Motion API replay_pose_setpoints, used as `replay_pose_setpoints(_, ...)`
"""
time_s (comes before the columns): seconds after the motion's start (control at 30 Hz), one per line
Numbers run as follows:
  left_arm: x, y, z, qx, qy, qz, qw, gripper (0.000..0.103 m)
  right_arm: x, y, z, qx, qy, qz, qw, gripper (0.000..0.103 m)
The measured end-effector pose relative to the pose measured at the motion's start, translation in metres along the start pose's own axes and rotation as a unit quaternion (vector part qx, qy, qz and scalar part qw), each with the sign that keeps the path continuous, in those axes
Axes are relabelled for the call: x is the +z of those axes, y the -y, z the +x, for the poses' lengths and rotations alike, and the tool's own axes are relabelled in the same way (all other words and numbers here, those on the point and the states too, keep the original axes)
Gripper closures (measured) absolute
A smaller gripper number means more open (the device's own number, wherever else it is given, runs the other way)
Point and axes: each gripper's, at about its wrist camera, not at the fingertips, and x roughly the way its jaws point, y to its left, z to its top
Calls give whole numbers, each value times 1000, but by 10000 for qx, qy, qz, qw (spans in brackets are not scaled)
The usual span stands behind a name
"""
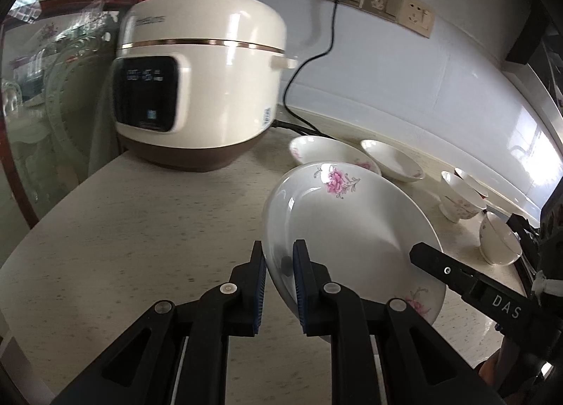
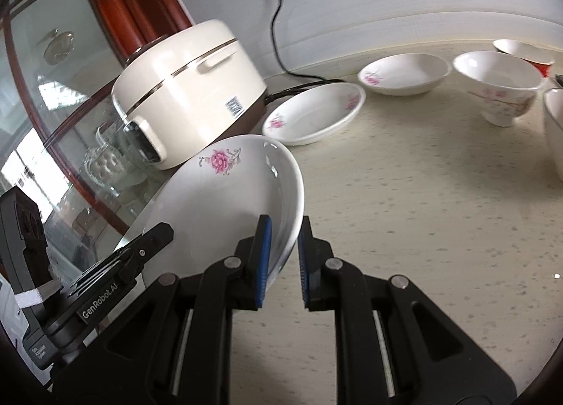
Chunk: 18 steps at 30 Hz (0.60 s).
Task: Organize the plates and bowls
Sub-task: 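Carry the held plate with both grippers toward the rice cooker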
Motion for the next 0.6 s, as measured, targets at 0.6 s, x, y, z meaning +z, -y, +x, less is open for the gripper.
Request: replay_pose_setpoints(0.6, -10, -74, -17, 505, 109, -202, 9985, 86, -9, -66, 52, 541, -728, -658, 9937, 85)
